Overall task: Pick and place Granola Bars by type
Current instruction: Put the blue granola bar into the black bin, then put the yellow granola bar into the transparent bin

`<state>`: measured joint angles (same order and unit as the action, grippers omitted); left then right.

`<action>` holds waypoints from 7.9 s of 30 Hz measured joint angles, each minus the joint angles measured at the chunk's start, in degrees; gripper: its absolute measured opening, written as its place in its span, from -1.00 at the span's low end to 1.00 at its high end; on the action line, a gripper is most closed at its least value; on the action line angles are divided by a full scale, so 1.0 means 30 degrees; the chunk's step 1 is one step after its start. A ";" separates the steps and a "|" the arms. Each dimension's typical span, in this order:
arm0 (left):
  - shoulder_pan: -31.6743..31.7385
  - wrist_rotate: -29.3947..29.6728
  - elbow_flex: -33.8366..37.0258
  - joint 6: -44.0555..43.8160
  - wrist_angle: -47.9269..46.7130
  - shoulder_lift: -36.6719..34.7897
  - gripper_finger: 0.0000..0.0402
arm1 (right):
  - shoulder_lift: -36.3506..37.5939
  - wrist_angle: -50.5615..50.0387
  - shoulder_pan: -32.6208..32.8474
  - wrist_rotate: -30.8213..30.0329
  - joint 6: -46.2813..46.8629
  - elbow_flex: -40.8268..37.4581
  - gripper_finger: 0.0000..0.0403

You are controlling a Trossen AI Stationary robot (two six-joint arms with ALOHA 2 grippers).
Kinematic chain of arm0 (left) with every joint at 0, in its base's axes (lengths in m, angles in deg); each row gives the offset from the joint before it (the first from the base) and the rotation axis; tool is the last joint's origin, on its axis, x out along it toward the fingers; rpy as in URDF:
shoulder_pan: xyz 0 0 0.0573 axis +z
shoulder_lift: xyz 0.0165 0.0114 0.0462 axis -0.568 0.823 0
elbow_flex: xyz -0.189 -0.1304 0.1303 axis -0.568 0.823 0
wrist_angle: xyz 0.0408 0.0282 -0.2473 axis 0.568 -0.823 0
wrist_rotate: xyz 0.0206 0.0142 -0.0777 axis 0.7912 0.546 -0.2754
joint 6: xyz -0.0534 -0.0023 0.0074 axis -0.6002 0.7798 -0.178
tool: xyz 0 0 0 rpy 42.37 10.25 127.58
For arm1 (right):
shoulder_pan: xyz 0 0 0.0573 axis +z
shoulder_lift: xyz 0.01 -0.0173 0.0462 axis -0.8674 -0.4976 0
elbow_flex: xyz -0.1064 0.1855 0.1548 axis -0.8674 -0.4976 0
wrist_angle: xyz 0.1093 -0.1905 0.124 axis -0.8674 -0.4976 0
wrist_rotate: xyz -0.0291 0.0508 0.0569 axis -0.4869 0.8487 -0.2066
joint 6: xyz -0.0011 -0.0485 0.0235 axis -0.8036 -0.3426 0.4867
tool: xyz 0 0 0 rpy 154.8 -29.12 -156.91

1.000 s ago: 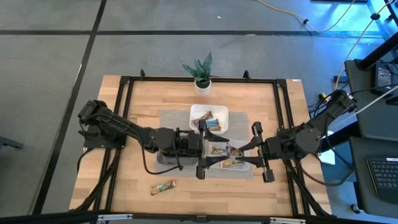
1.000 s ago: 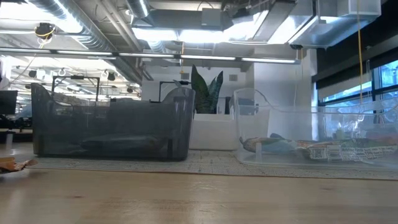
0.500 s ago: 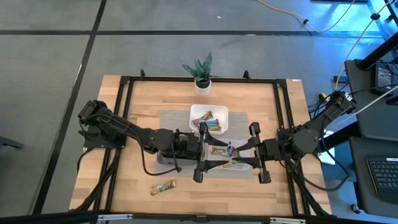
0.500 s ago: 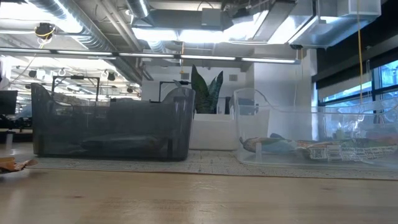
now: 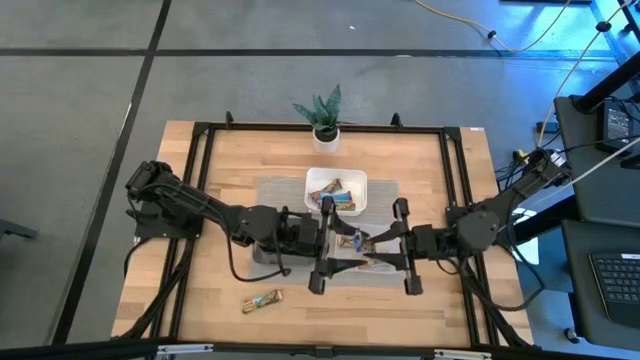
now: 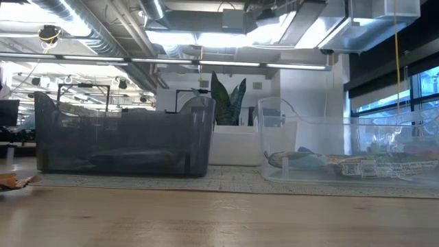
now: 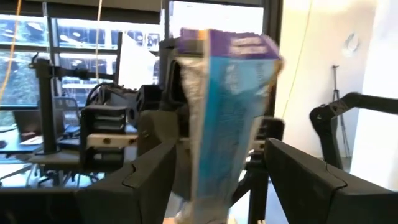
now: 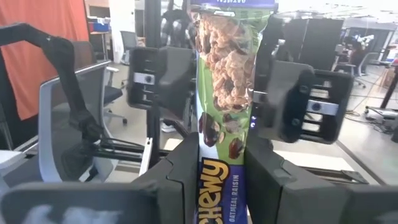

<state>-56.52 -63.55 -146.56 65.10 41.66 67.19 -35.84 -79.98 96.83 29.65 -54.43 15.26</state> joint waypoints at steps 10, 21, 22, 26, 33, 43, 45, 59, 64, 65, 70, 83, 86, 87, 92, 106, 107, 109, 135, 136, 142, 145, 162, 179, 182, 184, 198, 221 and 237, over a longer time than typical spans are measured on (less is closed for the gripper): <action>0.0000 0.0412 0.0000 0.0306 0.0157 0.0000 0.02 | -0.0085 -0.0018 -0.0126 0.0044 0.0002 0.0000 -0.48; 0.0000 0.0251 0.0000 0.0357 0.0148 0.0000 -0.33 | -0.0085 -0.0157 -0.0133 0.0044 0.0415 0.0000 -0.47; 0.0000 0.0248 0.0000 0.0357 0.0147 0.0000 -0.35 | -0.0085 -0.0157 -0.0133 0.0044 0.0408 0.0000 -0.46; 0.0000 0.0242 0.0000 0.0357 0.0142 0.0000 -0.42 | -0.0085 -0.0157 -0.0133 0.0044 0.0401 0.0000 -0.38; 0.0000 0.0225 0.0000 0.0364 0.0132 0.0000 -0.50 | -0.0071 -0.0225 -0.0133 0.0043 0.0399 0.0000 -0.23; -0.0036 0.0835 0.0000 0.0372 -0.2488 -0.0801 -0.50 | 0.0506 -0.4734 -0.0133 0.0063 0.3983 0.0000 0.22; -0.0042 0.1388 0.0000 0.0062 -0.4474 -0.1271 -0.51 | 0.0483 -0.6358 -0.0133 0.0277 0.4147 0.0000 0.29; 0.0157 0.2362 -0.0007 -1.1718 -2.4503 -0.1457 -0.51 | 0.0476 -1.1282 -0.0294 0.1064 0.7444 -0.0007 0.34; 0.0606 0.1598 -0.0007 -1.3675 -2.7051 -0.0249 -0.51 | 0.0476 -1.1318 -0.0705 0.1027 0.7453 -0.0007 0.33; 0.0712 0.1216 -0.0007 -1.3671 -2.7121 0.0061 -0.51 | 0.0476 -1.1314 -0.0781 0.1027 0.7453 -0.0007 0.33; 0.1257 -0.0862 -0.0015 -1.3668 -2.7680 0.1651 -0.51 | 0.0476 -1.1334 -0.0942 0.1020 0.7456 -0.0007 0.33; 0.1880 -0.2168 -0.0007 -1.3661 -2.9619 0.4347 -0.51 | 0.0476 -1.1617 -0.0942 0.1027 0.7453 -0.0007 0.33; 0.1880 -0.2075 -0.0007 -1.3653 -2.9578 0.4430 -0.50 | 0.0469 -1.1642 -0.0942 0.1027 0.7453 -0.0007 0.33; 0.1880 -0.2057 -0.0007 -1.3653 -2.9557 0.4415 -0.50 | 0.0469 -1.1639 -0.0942 0.1027 0.7453 -0.0007 0.33; 0.1880 -0.1734 -0.0007 -1.3653 -2.9528 0.4269 -0.50 | 0.0469 -1.1639 -0.0942 0.1027 0.7453 -0.0007 0.33; 0.1880 -0.1673 -0.0007 -1.3685 -2.9560 0.4277 -0.15 | 0.0461 -1.1709 -0.0942 0.1035 0.7453 -0.0007 0.33; 0.1900 -0.1978 -0.0067 -1.3675 -2.9761 0.4277 -0.11 | 0.0461 -1.1777 -0.0942 0.1035 0.7453 -0.0007 0.33; 0.1977 -0.2543 -0.0287 -1.3754 -3.0523 0.4067 -0.05 | 0.0461 -1.1965 -0.0942 0.1035 0.7448 -0.0007 0.33; -0.5264 -0.3853 0.0192 -2.3338 -2.9506 0.1945 0.03 | 0.0461 -1.2335 -0.0942 0.1035 0.5370 -0.0007 0.34; -0.5501 -0.3426 0.0341 -2.3849 -2.9332 0.1945 0.03 | 0.0461 -1.2338 -0.0942 0.1035 0.5372 -0.0007 0.33; -0.6181 -0.2765 0.1292 -2.6171 -2.8544 0.1953 0.03 | 0.0461 -1.2331 -0.0942 0.1035 0.5421 -0.0007 0.33; -0.6032 -0.3605 0.1870 -2.7235 -2.8533 0.1953 0.03 | 0.0461 -1.2331 -0.0942 0.1035 0.5421 -0.0007 0.33; -0.5892 -0.4398 0.5654 -2.9269 -2.3880 0.1960 0.45 | 0.0461 -1.2309 -0.0942 0.1027 0.5508 -0.0007 0.33; -0.6025 -0.4267 0.5654 -2.5564 -2.2893 0.2358 0.45 | 0.0461 -1.2316 -0.0942 0.1027 0.5449 -0.0007 0.33; -0.6018 -0.4812 0.5368 -2.5481 -2.2869 0.3211 0.46 | 0.0461 -1.2331 -0.0938 0.1027 0.5420 -0.0007 0.33; -0.6022 -0.4980 0.4981 -2.4981 -2.2948 0.3809 0.46 | 0.0461 -1.2358 -0.0937 0.1025 0.5319 -0.0007 0.33; -0.5989 -0.5632 0.3284 -2.3955 -2.5073 0.5738 0.26 | 0.0461 -1.2364 -0.2190 0.1013 0.4419 -0.0007 0.33; -0.6018 -0.5614 0.3286 -2.4152 -2.4923 0.5780 -0.46 | 0.0461 -1.2498 -0.2545 0.1035 0.4430 -0.0007 0.33; -0.6025 -0.2166 0.3361 -2.3863 -2.3588 0.1031 -0.48 | 0.0459 -1.2343 -0.2545 0.1049 0.4437 -0.0007 0.33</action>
<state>-74.60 -70.05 -136.48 -6.49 -29.11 70.28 -34.46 -117.00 89.19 32.80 -41.12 15.24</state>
